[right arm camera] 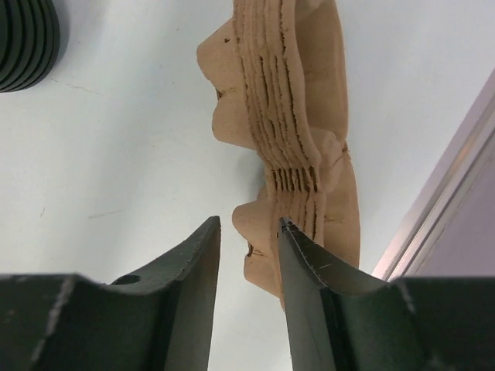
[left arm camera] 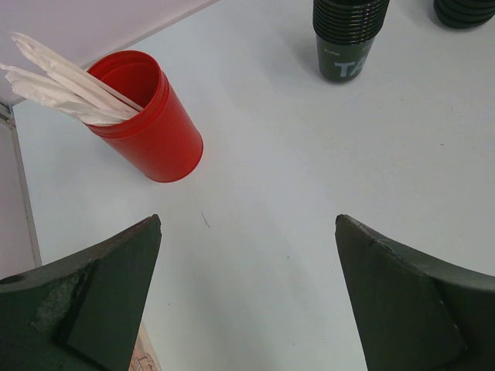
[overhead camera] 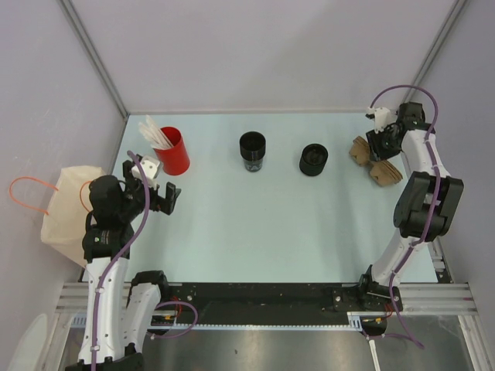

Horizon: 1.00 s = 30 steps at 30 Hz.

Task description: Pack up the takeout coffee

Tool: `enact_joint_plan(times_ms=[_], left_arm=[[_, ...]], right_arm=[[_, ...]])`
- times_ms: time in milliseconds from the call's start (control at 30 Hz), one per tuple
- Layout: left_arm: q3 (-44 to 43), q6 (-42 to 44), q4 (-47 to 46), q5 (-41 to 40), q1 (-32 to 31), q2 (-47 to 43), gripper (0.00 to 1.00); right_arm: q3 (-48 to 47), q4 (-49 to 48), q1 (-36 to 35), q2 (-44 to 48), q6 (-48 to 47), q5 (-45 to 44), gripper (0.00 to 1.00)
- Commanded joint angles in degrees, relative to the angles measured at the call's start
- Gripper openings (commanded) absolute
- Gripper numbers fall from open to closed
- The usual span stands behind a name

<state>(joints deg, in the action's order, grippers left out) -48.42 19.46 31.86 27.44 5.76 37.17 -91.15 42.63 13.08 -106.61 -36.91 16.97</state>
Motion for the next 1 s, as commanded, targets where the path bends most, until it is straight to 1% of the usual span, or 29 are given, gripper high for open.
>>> enact_joint_plan(times_ms=[0, 100, 133, 167, 300, 433, 533, 667, 967], left_arm=[[0.1, -0.7, -1.4, 1.5, 0.4, -0.5, 1.00], [0.1, -0.8, -1.4, 1.6, 0.5, -0.4, 1.00], [0.1, -0.7, -1.4, 1.6, 0.4, -0.4, 0.99], [0.2, -0.7, -1.4, 1.6, 0.5, -0.4, 0.99], [0.3, -0.7, -1.4, 1.4, 0.4, -0.6, 0.99], [0.3, -0.7, -1.4, 1.5, 0.5, -0.7, 1.00], [0.4, -0.6, -1.5, 1.6, 0.5, -0.8, 0.99], [0.4, -0.7, -1.4, 1.6, 0.5, -0.8, 0.99], [0.4, -0.7, -1.5, 1.6, 0.7, -0.3, 1.00]], right_arm=[[-0.3, -0.1, 0.5, 1.4, 1.7, 3.4, 0.41], [0.1, -1.3, 0.5, 2.2, 2.2, 2.8, 0.43], [0.4, -1.7, 0.5, 2.5, 2.3, 2.5, 0.46], [0.4, -2.0, 0.7, 2.9, 2.7, 1.9, 0.48], [0.2, -4.8, 2.7, 4.7, 4.1, 1.7, 0.48], [-2.0, -3.6, 5.3, 3.8, 2.5, 2.3, 0.45], [-3.6, -0.1, 7.6, 1.6, -0.4, 4.4, 0.41], [-7.4, 6.1, 11.1, -2.8, -4.2, 10.6, 0.35], [-11.5, 13.7, 13.9, -8.3, -9.0, 21.5, 0.31]])
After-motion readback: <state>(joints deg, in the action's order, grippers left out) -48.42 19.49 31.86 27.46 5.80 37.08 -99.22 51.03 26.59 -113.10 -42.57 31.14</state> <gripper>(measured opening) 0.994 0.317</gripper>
